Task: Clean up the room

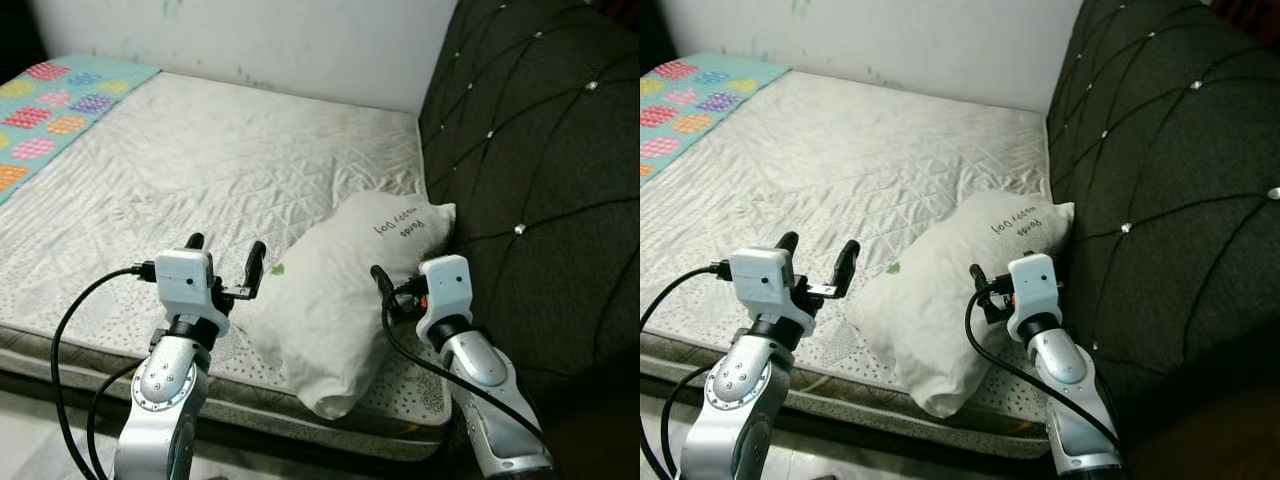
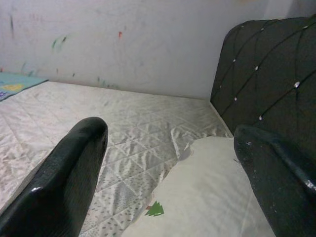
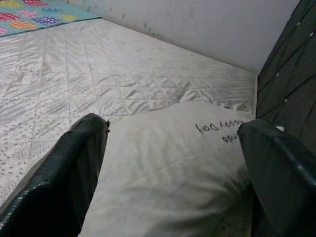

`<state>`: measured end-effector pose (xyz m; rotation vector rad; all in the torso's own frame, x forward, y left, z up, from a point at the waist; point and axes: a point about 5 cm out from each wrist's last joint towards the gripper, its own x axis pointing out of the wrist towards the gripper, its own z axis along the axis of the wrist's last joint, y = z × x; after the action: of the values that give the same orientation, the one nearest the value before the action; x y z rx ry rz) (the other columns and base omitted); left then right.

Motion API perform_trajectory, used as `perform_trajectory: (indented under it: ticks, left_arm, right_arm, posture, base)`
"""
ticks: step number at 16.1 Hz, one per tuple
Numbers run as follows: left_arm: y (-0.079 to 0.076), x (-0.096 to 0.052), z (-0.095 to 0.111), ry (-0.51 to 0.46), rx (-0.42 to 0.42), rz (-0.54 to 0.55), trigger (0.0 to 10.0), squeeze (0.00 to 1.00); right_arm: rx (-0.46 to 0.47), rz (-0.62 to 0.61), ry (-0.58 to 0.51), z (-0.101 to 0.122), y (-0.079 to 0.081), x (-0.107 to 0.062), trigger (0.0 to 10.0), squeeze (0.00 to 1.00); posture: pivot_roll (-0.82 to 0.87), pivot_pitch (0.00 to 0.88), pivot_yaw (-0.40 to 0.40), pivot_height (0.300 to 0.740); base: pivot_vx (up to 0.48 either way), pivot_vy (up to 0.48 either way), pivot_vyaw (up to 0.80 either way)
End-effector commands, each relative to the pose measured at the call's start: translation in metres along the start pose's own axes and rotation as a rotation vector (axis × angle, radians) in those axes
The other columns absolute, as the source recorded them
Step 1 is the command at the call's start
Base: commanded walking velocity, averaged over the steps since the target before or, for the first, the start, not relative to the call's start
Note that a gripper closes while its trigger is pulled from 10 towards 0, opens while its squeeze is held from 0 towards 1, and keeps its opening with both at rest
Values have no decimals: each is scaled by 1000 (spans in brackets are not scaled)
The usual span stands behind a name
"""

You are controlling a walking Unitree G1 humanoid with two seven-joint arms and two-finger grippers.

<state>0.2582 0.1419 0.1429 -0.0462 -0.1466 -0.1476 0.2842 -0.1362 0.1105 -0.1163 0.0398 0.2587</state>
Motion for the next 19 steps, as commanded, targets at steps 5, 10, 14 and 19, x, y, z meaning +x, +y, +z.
perform_trajectory:
  ticks: [5,10,14,19]
  left_arm:
    - [12,-7,-5,22,-8,86,10000,0]
    - [44,-22,-10,54,26,323,10000,0]
    - [53,-34,-17,103,-12,382,10000,0]
    - [43,-26,-9,59,-65,291,10000,0]
  right_arm:
    - [-1,1,-14,6,-1,2,10000,0]
    - [6,-14,-23,8,-5,4,10000,0]
    - [8,-21,-19,6,-6,5,10000,0]
    - [9,-21,-22,6,-6,6,10000,0]
  posture:
    - [39,68,-79,612]
    - [30,82,-69,572]
    - [38,75,-68,572]
    - [38,74,-69,572]
  base:
    - [0,0,0]
    - [0,0,0]
    - [0,0,0]
    - [0,0,0]
